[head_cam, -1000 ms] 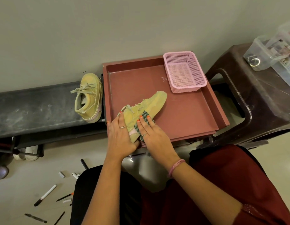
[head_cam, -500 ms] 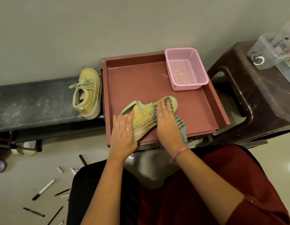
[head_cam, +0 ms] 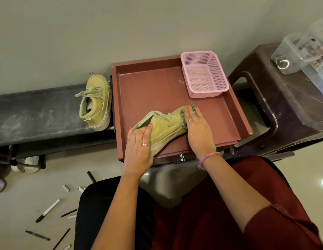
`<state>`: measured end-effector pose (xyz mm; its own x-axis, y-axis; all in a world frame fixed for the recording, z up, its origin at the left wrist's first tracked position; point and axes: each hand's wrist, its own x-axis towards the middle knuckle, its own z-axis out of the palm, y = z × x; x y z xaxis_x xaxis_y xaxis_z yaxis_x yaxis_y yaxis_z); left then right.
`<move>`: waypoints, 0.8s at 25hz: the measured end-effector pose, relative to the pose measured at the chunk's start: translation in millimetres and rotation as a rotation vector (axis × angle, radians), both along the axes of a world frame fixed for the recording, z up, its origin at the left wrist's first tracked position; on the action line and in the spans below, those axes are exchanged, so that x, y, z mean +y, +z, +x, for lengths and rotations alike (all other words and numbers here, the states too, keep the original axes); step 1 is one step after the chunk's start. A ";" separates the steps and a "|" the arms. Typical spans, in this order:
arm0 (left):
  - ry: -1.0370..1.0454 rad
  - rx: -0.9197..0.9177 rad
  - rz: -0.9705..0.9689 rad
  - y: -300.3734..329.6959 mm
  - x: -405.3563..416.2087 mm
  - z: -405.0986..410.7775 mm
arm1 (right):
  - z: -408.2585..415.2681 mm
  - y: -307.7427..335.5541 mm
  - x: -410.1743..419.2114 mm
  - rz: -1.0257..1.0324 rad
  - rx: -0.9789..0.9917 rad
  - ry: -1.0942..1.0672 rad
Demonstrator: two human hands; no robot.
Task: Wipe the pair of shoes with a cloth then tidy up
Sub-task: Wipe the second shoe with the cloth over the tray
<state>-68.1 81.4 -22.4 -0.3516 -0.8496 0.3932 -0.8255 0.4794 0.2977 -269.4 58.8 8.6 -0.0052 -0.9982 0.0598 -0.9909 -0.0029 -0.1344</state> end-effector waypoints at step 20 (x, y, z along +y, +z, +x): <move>-0.005 0.060 0.071 2.5 0.6 -2.1 | 13.3 5.6 23.6 0.056 -0.292 -0.075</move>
